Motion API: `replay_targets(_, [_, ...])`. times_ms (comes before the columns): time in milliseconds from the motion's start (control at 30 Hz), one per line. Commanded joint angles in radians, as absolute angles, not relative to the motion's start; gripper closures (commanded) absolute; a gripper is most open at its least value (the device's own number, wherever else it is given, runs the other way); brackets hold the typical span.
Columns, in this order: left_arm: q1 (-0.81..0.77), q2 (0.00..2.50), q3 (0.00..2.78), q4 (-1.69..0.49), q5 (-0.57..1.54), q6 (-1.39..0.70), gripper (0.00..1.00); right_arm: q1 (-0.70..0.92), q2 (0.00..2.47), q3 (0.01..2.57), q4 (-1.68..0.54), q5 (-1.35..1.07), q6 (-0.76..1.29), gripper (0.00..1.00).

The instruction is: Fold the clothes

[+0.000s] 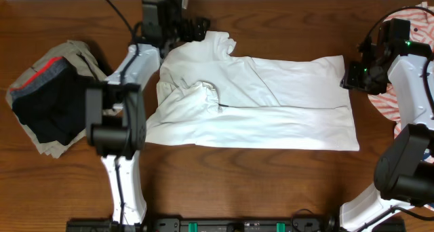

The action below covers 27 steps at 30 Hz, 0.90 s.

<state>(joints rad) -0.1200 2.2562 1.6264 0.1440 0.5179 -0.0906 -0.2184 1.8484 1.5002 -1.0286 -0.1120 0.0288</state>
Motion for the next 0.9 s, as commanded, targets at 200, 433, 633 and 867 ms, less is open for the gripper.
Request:
replay_targets(200, [-0.136, 2.387, 1.636, 0.244, 0.532, -0.075, 0.02, -0.207, 1.837, 1.509, -1.032, -0.109, 0.009, 0.54])
replay_targets(433, [-0.158, 2.431, 1.636, 0.238, 0.532, -0.071, 0.06, -0.207, 1.837, 1.509, -1.025, -0.109, 0.010, 0.54])
replay_targets(633, [-0.160, 2.458, 1.636, 0.221, 0.532, -0.067, 0.32, -0.203, 1.837, 1.509, -1.027, -0.109, 0.009, 0.57])
replay_targets(867, [-0.148, 2.440, 1.636, 0.172, 0.612, -0.087, 0.94, -0.202, 1.837, 1.509, -1.026, -0.109, 0.010, 0.60])
